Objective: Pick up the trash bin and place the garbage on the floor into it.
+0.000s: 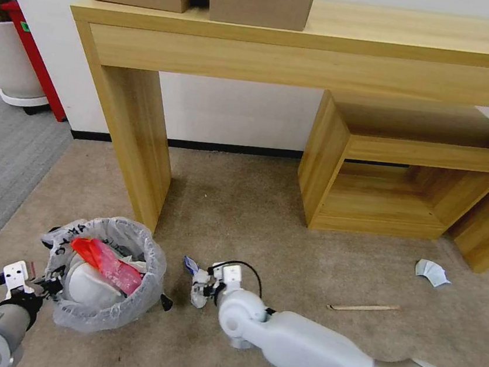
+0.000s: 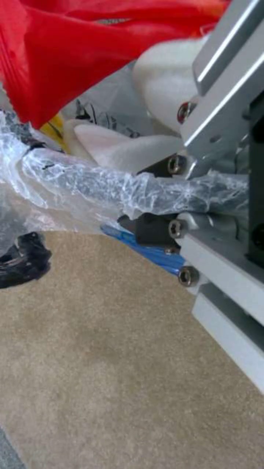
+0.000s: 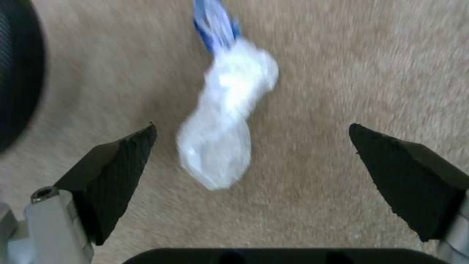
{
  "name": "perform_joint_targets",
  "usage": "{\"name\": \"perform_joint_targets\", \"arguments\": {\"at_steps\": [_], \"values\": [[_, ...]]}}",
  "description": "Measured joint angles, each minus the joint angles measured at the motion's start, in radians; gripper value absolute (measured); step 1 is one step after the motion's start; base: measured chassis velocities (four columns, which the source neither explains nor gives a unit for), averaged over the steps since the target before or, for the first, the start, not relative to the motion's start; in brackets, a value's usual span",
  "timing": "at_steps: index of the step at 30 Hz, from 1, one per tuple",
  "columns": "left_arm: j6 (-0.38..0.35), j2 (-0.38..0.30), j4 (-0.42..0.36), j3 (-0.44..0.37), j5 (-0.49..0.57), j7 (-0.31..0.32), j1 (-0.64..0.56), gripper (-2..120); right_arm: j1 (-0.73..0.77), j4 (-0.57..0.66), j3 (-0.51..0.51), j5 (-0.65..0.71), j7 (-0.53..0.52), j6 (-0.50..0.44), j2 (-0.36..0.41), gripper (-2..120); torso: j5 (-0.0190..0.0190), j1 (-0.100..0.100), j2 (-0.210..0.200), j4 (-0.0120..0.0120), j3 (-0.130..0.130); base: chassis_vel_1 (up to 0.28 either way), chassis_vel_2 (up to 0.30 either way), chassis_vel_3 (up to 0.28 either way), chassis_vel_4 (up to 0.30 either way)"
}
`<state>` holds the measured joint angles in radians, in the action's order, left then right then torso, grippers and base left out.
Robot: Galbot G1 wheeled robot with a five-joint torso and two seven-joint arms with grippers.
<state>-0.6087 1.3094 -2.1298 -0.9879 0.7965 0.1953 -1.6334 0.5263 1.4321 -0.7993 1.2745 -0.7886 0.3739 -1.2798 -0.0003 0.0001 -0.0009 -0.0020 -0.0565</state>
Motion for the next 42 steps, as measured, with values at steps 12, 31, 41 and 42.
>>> {"name": "perform_joint_targets", "arguments": {"at_steps": [12, 31, 41, 42], "values": [[-0.002, -0.004, 0.001, 0.010, 0.010, -0.003, 0.016, 1, -0.006, -0.164, -0.035, -0.045, 0.049, -0.015, -0.087, 100, 0.0001, 0.000, 0.000, -0.0001, 0.000, 0.000, 0.000, 0.000, 0.000], [-0.002, 0.003, -0.024, 0.017, 0.019, -0.010, 0.021, 1, -0.022, -0.390, -0.133, -0.106, 0.124, -0.155, -0.204, 88, 0.0001, 0.000, 0.000, 0.0000, 0.000, 0.000, 0.000, 0.000, 0.000], [0.000, 0.003, -0.044, 0.011, 0.020, -0.020, 0.011, 1, -0.014, -0.450, -0.150, -0.154, 0.151, -0.229, -0.234, 56, 0.0002, 0.000, 0.000, 0.0000, 0.000, 0.000, 0.000, 0.000, 0.000], [0.000, 0.003, -0.046, 0.010, 0.020, -0.020, 0.010, 1, -0.013, -0.451, -0.152, -0.156, 0.151, -0.231, -0.235, 52, 0.0002, 0.000, 0.000, 0.0000, 0.000, 0.000, 0.000, 0.000, 0.000]]}}
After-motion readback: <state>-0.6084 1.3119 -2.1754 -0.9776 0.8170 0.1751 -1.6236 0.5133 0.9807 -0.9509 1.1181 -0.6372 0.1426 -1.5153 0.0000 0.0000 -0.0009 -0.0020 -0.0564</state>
